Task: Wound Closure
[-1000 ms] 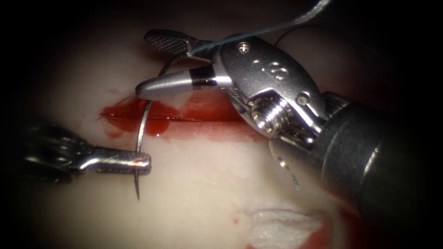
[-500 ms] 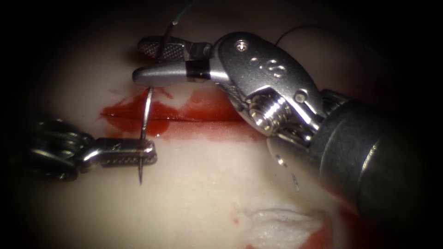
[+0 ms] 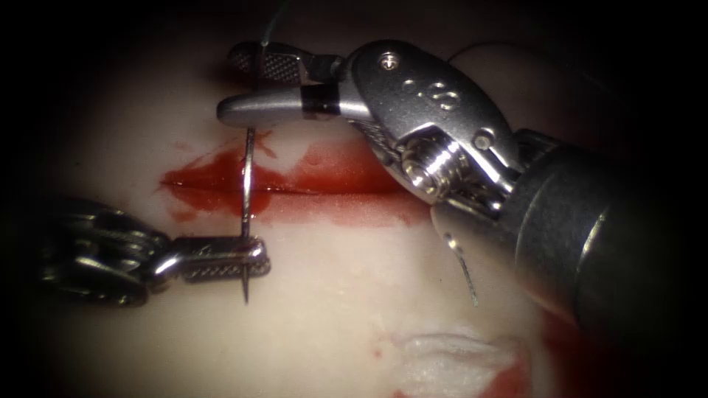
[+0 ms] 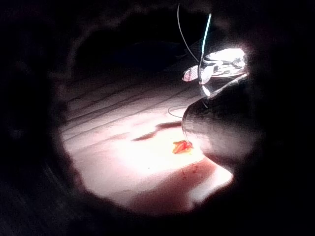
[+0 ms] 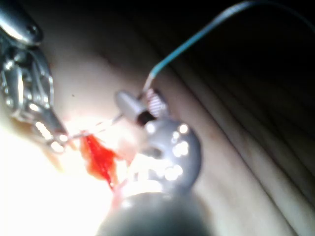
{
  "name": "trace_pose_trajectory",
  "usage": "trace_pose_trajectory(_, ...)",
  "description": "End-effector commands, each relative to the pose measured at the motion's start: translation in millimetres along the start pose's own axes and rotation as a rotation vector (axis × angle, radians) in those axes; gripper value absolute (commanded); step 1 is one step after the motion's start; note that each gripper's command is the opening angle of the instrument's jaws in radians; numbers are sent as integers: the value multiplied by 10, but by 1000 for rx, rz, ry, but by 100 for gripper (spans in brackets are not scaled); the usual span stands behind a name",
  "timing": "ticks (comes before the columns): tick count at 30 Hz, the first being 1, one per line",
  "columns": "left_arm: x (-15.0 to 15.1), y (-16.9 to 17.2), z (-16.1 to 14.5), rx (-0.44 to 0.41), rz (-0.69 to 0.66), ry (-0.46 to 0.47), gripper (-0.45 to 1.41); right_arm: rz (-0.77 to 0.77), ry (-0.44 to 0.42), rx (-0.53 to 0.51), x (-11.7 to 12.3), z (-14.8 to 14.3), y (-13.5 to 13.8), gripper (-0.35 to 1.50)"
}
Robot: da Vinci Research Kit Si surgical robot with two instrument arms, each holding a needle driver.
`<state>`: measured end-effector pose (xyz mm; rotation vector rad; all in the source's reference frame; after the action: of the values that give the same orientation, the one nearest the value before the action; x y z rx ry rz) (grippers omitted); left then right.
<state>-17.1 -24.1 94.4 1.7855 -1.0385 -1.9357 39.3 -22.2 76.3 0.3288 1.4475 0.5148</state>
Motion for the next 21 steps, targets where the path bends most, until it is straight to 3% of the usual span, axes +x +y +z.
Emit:
trace_pose_trajectory(1, -5, -9, 9, 2, 5, 2, -45, -5, 5, -2, 6, 8, 8, 61)
trace_pose_trajectory(11, -6, -11, 9, 17, -1, -20, -45, -6, 5, -2, 6, 7, 7, 42)
trace_pose_trajectory(14, -7, -11, 9, 19, 0, -25, -45, -5, 5, 0, 6, 6, 7, 20)
trace_pose_trajectory(15, -8, -11, 8, 20, 0, -26, -45, -5, 5, 0, 6, 5, 7, -5)
trace_pose_trajectory(16, -8, -11, 8, 20, 0, -26, -45, -5, 5, 0, 6, 5, 7, -5)
trace_pose_trajectory(17, -8, -11, 8, 20, 1, -27, -45, -5, 5, 1, 6, 5, 6, -35)
trace_pose_trajectory(21, -8, -11, 8, 20, 1, -28, -45, -3, 5, -2, 8, 5, 7, -35)
